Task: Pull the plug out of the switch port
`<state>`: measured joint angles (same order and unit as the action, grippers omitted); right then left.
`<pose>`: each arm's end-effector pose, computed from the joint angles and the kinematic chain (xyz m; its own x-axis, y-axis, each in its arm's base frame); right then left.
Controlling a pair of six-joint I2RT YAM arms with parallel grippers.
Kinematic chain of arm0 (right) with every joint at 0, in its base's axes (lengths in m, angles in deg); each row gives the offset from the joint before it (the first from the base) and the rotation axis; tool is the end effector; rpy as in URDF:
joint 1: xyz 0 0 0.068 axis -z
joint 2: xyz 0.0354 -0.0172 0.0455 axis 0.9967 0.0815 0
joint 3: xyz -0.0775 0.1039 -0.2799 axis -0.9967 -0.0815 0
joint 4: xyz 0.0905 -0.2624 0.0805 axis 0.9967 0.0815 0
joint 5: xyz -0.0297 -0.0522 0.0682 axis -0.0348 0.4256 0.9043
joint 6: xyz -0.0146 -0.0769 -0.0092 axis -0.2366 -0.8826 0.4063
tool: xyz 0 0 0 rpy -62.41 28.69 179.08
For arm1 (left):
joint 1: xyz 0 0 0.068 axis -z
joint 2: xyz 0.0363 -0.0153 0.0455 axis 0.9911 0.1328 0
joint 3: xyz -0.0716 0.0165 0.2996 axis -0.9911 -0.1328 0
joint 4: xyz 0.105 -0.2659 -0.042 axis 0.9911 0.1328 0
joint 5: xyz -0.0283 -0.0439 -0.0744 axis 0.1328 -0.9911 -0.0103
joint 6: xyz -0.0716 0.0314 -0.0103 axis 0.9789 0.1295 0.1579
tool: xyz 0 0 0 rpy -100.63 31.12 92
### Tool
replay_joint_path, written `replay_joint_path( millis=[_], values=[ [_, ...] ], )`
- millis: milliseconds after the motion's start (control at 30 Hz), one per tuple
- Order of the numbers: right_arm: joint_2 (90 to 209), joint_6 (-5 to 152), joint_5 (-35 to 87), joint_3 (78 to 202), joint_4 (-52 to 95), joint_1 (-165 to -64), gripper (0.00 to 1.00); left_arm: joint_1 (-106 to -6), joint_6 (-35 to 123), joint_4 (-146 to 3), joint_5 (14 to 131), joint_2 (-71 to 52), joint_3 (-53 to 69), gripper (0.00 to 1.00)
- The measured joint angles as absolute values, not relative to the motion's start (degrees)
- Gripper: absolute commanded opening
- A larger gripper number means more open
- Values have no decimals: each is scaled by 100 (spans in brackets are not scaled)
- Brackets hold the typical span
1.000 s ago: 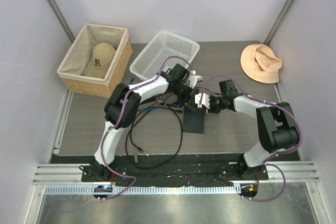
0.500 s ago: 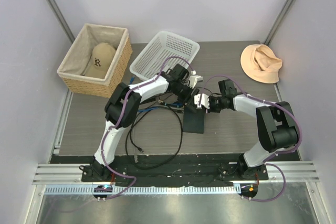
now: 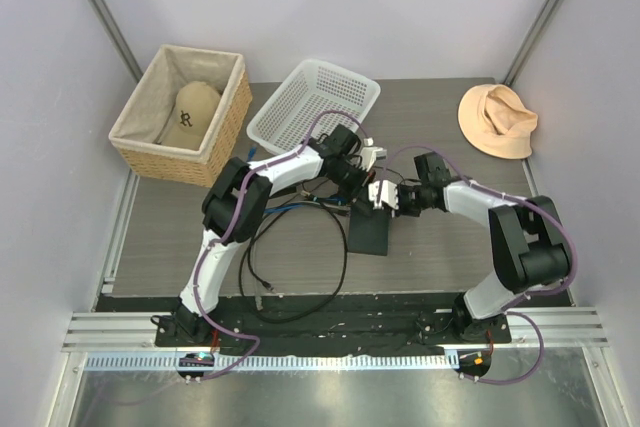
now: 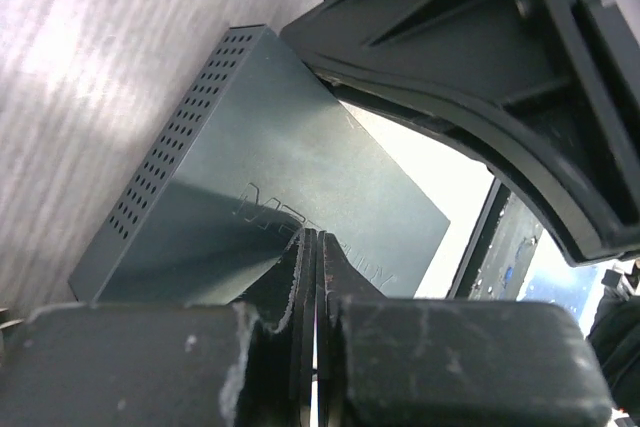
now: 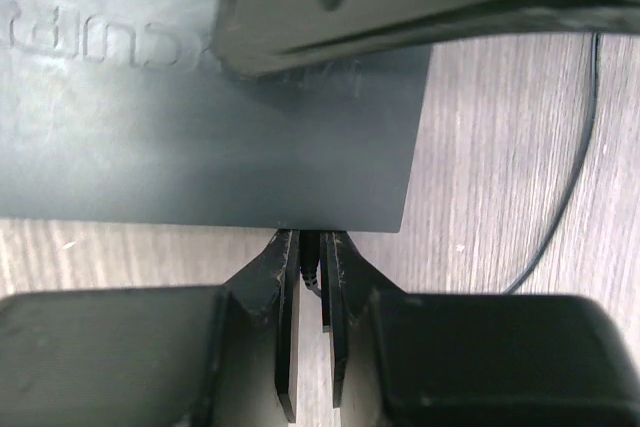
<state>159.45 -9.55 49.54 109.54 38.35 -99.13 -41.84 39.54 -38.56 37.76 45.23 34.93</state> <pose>0.3014 0.1106 0.1431 0.2143 -0.7986 -0.5624 -0.9441 -0.0217 -0.3290 0.3783 -0.3842 0.1427 -0.7595 0.5260 -0.3827 0.6231 0.4192 -0.6604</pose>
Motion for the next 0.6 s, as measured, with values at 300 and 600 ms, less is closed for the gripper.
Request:
replay_joint_path(
  millis=[300, 600],
  values=[
    [15912, -955, 4805, 11066, 4209, -9968, 1, -4136, 3952, -3734, 3837, 4542, 3572, 0],
    [15469, -330, 4044, 10421, 3217, -10300, 1, -4125, 3925, -3587, 3907, 4608, 3707, 0]
  ],
)
